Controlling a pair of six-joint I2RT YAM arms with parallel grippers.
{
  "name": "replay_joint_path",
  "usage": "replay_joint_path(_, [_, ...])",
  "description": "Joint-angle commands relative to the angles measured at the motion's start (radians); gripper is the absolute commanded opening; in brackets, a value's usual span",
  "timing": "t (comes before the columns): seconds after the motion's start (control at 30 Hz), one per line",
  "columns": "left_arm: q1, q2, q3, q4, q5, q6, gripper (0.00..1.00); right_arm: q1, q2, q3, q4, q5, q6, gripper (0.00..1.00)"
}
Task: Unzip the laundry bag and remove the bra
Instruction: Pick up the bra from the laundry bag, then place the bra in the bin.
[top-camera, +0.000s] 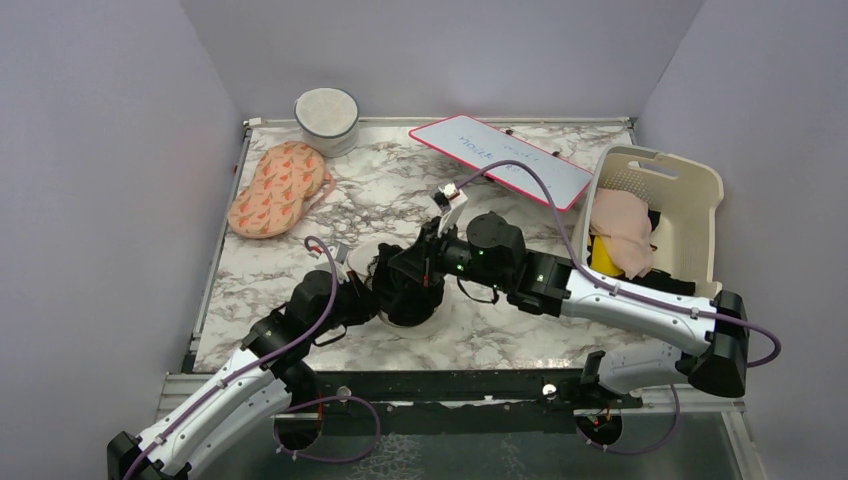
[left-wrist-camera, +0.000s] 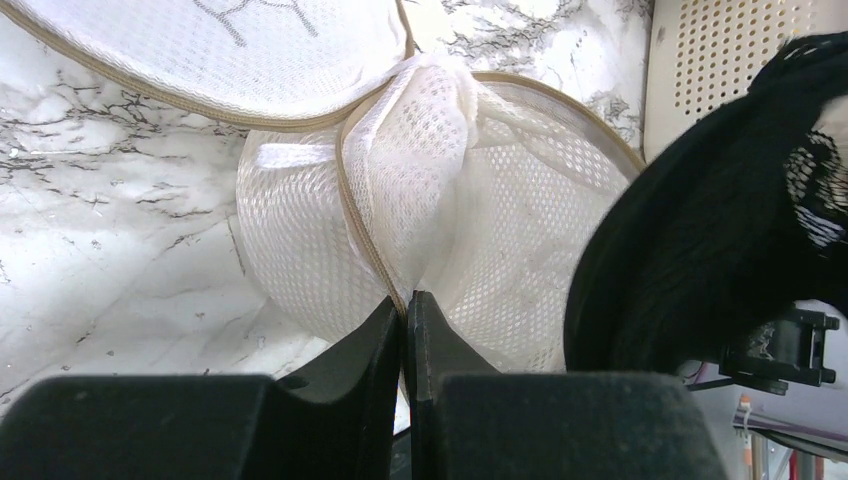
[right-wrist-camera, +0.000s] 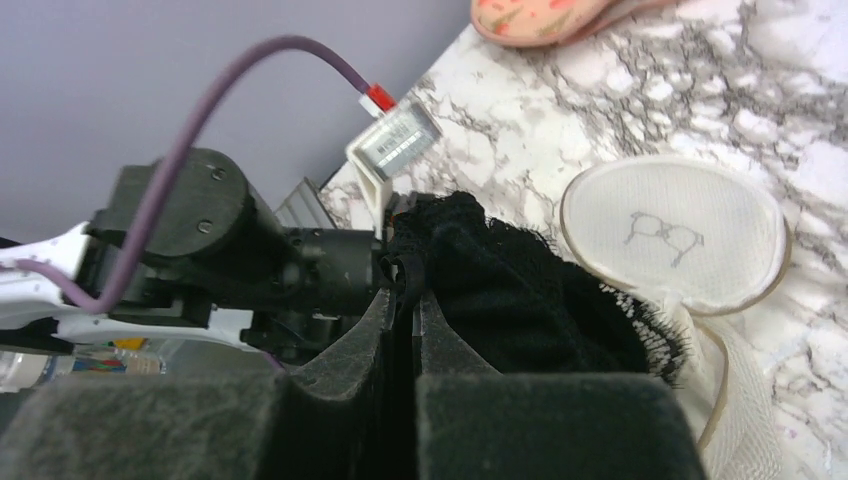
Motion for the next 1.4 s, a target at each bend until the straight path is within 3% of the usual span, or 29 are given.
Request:
replay_joint_path(0.0, [-0.003, -0.017, 0.016, -0.001, -0.012, 0.003, 0.00, 0.003, -0.038, 0.107, -0.023, 0.015, -0.057, 0.01])
replay_joint_path(0.17, [-0.003, -0.020, 0.016, -0.006, -0.005, 0.002, 0.00, 0.002, -0.068, 0.162, -0.045, 0.046, -0.096, 0.01])
replay_joint_path(0.37, [-0.003, -0.027, 0.024, -0.014, -0.004, 0.003, 0.00, 0.002, -0.147, 0.138, -0.118, 0.190, -0.153, 0.01])
replay_joint_path(0.53, [-0.003, -0.026, 0.036, -0.018, -0.020, 0.009, 0.10, 0.002, -0.220, 0.115, -0.221, 0.349, -0.210, 0.01])
replay_joint_path(0.83, [-0.003, -0.068, 0.078, -0.051, -0.083, 0.024, 0.39, 0.000, -0.313, 0.137, -0.393, 0.725, -0.356, 0.01])
replay_joint_path(1.03, [-0.003, -0.056, 0.127, -0.071, -0.098, 0.061, 0.72, -0.037, -0.329, 0.129, -0.351, 0.956, -0.516, 0.01])
replay_joint_path(1.1, [-0.003, -0.049, 0.144, -0.078, -0.100, 0.073, 0.80, -0.109, -0.335, 0.107, -0.280, 0.963, -0.580, 0.01])
replay_joint_path(1.17, [-0.003, -0.046, 0.163, -0.086, -0.102, 0.090, 0.83, -0.259, -0.327, 0.112, -0.266, 0.896, -0.590, 0.01])
replay_joint_path(1.23, [-0.003, -0.046, 0.184, -0.095, -0.107, 0.108, 0.86, -0.411, -0.284, 0.154, -0.278, 0.798, -0.592, 0.01])
replay_joint_path(1.37, [-0.003, -0.052, 0.225, -0.128, -0.117, 0.141, 0.87, -0.669, -0.138, 0.296, -0.382, 0.776, -0.570, 0.01])
